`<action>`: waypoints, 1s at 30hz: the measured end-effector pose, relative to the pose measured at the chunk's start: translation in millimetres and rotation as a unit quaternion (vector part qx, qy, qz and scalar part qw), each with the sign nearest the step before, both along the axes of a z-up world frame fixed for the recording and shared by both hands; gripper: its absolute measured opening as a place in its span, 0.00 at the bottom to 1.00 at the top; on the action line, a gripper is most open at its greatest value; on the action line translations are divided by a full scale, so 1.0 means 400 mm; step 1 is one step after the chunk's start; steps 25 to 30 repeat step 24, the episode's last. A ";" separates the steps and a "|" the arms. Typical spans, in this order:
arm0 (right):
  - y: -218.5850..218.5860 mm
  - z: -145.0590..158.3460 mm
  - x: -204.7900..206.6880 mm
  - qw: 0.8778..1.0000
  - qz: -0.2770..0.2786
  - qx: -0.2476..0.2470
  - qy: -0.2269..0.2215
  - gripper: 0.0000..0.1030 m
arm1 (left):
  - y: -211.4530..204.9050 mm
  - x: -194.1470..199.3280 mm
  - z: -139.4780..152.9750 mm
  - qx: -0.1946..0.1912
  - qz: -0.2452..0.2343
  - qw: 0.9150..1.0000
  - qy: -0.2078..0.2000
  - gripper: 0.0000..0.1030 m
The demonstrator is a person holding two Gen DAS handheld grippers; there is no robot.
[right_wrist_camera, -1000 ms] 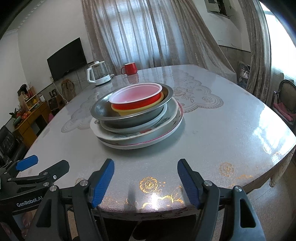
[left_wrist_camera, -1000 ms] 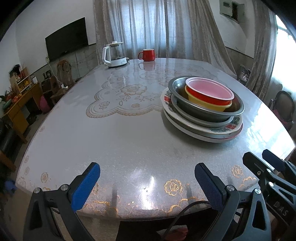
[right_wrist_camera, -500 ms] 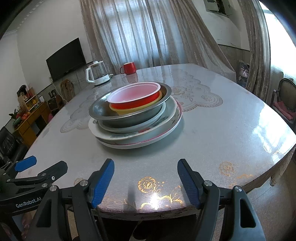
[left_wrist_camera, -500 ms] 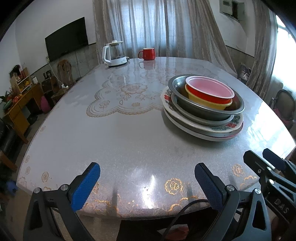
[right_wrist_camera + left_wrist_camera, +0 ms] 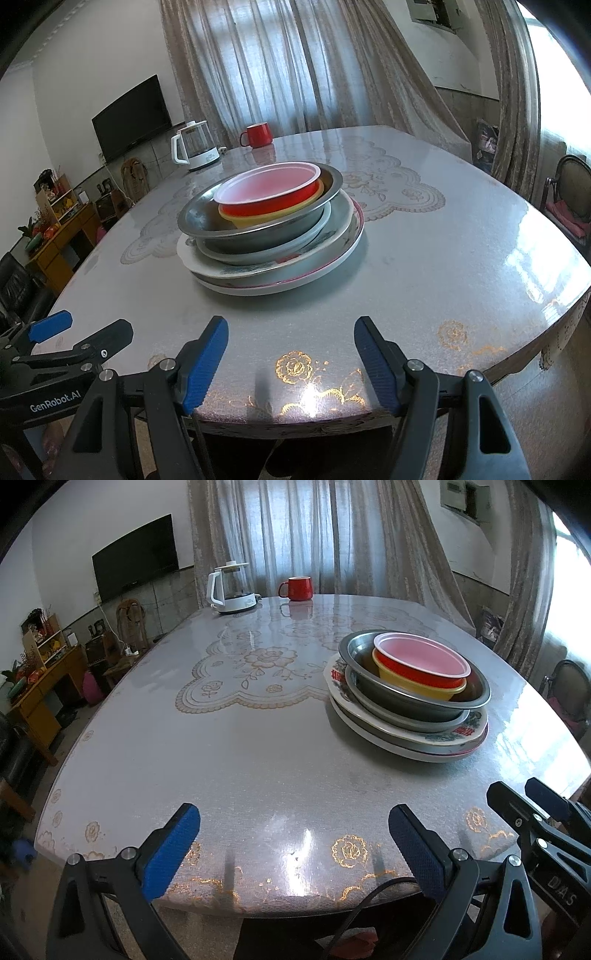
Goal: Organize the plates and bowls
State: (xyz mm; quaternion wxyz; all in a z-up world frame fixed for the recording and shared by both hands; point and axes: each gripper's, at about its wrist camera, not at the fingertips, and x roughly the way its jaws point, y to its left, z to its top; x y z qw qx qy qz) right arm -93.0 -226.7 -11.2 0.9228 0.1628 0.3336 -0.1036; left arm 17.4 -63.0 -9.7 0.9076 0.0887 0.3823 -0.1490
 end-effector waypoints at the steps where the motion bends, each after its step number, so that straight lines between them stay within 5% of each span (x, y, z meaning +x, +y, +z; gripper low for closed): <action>1: 0.000 0.000 0.000 1.000 0.000 0.000 0.000 0.70 | 0.000 0.001 0.000 0.000 0.000 1.000 0.000 1.00; 30: -0.017 -0.006 0.020 1.000 0.003 0.007 0.000 0.70 | -0.018 0.014 0.005 -0.006 -0.012 1.000 0.004 1.00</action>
